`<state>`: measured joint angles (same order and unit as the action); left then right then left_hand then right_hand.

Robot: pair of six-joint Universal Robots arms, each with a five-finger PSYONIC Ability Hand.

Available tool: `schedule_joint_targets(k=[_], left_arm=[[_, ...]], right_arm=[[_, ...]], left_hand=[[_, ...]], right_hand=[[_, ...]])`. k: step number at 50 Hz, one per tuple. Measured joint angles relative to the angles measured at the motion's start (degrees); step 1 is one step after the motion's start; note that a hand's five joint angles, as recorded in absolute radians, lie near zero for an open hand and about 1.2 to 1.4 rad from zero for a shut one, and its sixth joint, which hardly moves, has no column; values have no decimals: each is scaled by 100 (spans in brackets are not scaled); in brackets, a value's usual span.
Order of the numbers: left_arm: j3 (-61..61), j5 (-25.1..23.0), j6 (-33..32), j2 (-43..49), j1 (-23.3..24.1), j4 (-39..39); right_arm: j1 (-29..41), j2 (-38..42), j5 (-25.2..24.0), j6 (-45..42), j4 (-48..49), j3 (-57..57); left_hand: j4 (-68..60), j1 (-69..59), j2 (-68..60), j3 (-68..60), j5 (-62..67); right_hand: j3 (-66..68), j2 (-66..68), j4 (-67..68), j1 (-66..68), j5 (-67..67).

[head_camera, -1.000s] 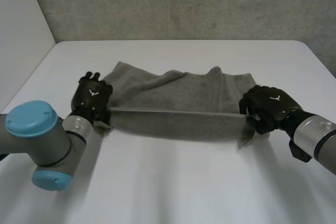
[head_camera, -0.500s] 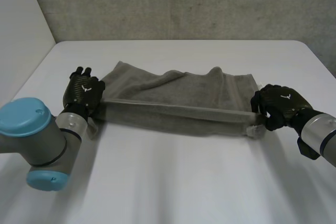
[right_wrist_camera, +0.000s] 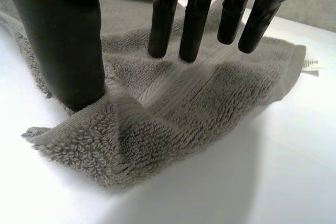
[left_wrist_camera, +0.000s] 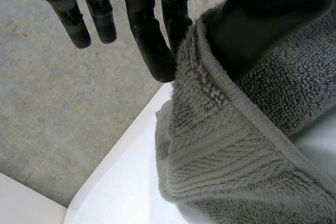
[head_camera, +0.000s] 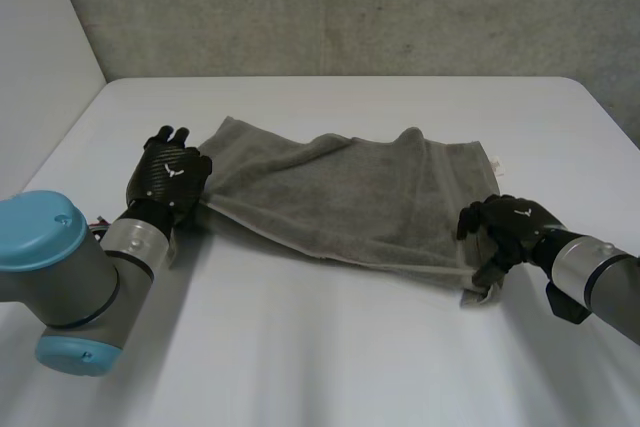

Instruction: Fold the towel.

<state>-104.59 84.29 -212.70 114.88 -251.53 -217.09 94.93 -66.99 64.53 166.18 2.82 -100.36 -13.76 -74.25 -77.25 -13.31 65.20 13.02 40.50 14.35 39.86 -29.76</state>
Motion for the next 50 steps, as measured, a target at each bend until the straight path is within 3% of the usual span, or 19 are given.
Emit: schedule_joint_targets(k=[5,7,12,14,17,29,35,40,42,50], left_arm=[[14,9,0,17,-7,-6],[24,16,0,35,-13,-9],[46,36,-14,111,-37,-43],[61,45,-23,180,-49,-67],[100,59,-31,285,-63,-87],[438,230,-50,788,-81,-77],[495,242,-56,895,-81,-50],[512,227,-69,864,-102,-7],[504,210,-75,783,-140,26],[269,106,-59,-175,-323,535]], right_arm=[[1,86,-23,-18,-31,38],[0,104,-24,-42,-36,74],[-147,-33,-44,-31,-7,157],[-328,-211,-53,-13,36,174],[-540,-413,-57,4,115,162],[-671,-414,-15,12,541,-9],[-624,-364,17,21,590,-8],[-637,-417,39,35,560,27],[-642,-462,42,24,532,44],[-630,-1007,-58,-138,-101,235]], left_hand=[[0,0,0,0,0],[0,0,0,0,0],[0,413,757,0,-449],[0,1811,2154,0,-1837],[0,2880,3109,0,-2955],[0,3351,3669,0,-3643],[0,3331,3644,0,-3568],[0,415,666,0,-509],[0,-28,81,0,1],[0,-28,44,0,29]], right_hand=[[0,2900,0,2804,-2790],[0,3484,0,3644,-3620],[0,3484,0,3651,-3665],[0,3484,0,3651,-3665],[0,3484,0,3650,-3665],[0,3485,0,3651,-3666],[0,3485,0,3651,-3666],[0,3484,0,3651,-3666],[0,3485,0,3651,-3666],[0,3485,0,3651,-3666]])
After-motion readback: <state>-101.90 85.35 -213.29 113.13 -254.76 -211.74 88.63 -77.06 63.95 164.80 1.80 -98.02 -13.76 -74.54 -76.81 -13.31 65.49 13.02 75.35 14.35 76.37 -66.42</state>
